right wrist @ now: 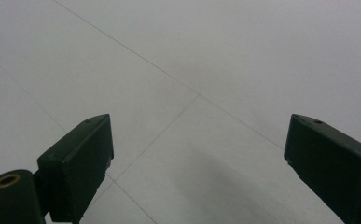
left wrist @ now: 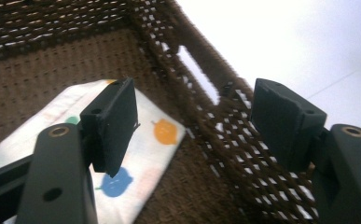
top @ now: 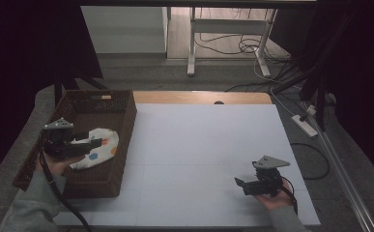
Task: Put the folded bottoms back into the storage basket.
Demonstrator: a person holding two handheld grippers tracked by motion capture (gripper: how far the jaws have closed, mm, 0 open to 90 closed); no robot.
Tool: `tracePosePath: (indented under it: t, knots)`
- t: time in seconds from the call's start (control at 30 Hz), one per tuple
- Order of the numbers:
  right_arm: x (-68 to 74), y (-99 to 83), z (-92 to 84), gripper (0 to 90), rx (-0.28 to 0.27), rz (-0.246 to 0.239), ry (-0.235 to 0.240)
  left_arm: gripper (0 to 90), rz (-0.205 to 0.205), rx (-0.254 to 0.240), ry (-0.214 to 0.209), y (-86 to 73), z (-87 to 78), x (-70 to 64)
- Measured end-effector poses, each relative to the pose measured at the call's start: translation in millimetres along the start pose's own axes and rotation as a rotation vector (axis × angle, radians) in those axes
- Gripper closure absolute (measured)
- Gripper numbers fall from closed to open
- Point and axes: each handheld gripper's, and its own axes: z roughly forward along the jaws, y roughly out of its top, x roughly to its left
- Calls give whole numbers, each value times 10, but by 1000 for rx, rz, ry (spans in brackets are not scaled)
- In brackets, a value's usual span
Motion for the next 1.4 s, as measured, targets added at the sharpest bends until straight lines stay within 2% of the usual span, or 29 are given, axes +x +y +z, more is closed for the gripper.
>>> tracePosePath:
  t: [0.4,0.77,0.97,1.1,1.4]
  knots:
    - [0,0,-3,81,-3,-1,0,307,33,-18,-60,-73,0,-320]
    - [0,0,-7,81,-4,-2,1,302,62,-35,-85,-167,50,-597]
    - [1,0,-10,81,-6,-2,2,299,82,-27,-85,-243,72,-731]
    - [3,2,-13,81,-7,-2,2,298,96,-22,-86,-268,76,-798]
    - [0,3,-19,81,-12,-2,3,296,100,-19,-92,-302,88,-844]
